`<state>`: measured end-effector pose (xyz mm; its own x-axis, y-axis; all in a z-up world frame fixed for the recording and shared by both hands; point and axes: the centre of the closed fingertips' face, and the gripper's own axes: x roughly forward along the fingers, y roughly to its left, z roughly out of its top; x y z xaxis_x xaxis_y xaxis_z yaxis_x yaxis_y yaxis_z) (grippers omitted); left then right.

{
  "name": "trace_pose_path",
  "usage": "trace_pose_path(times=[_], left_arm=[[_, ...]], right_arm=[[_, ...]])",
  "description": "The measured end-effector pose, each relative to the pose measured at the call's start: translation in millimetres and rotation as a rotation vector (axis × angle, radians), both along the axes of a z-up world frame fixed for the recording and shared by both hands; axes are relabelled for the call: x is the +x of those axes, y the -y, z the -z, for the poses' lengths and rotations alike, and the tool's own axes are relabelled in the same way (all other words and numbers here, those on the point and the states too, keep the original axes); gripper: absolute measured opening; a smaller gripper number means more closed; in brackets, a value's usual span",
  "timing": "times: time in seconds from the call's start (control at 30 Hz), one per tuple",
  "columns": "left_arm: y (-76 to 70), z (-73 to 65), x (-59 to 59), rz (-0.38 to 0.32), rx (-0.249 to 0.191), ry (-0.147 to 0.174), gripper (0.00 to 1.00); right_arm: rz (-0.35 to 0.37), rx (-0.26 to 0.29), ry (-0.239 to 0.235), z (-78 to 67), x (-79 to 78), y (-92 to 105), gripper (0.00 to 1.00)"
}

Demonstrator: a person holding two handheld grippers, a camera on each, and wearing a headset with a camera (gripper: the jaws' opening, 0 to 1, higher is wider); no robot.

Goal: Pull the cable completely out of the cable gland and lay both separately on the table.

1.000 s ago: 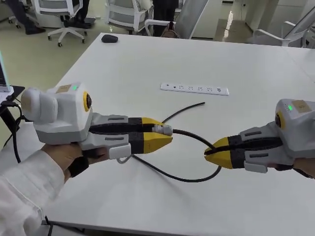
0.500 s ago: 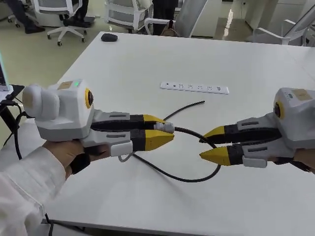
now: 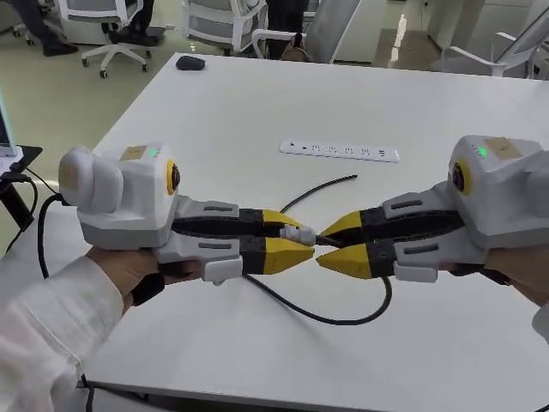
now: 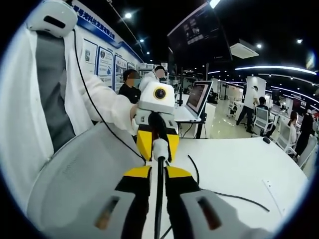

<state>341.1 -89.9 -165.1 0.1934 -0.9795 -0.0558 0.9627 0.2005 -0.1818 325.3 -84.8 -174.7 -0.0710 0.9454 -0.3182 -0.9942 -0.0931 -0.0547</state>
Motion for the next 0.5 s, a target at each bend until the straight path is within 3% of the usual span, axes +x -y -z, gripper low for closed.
trace_pose_path(times=[0.1, 0.5], left_arm=[[-0.5, 0.7, 0.1, -0.001, 0.000, -0.003, 0.16], [0.5, 1.8, 0.6, -0.004, 0.000, -0.006, 0.16]], right_arm=[[0.008, 0.016, 0.004, -4.1, 2.3, -0.4, 0.04], [0.019, 0.023, 0.004, -2.8, 4.0, 0.8, 0.03]])
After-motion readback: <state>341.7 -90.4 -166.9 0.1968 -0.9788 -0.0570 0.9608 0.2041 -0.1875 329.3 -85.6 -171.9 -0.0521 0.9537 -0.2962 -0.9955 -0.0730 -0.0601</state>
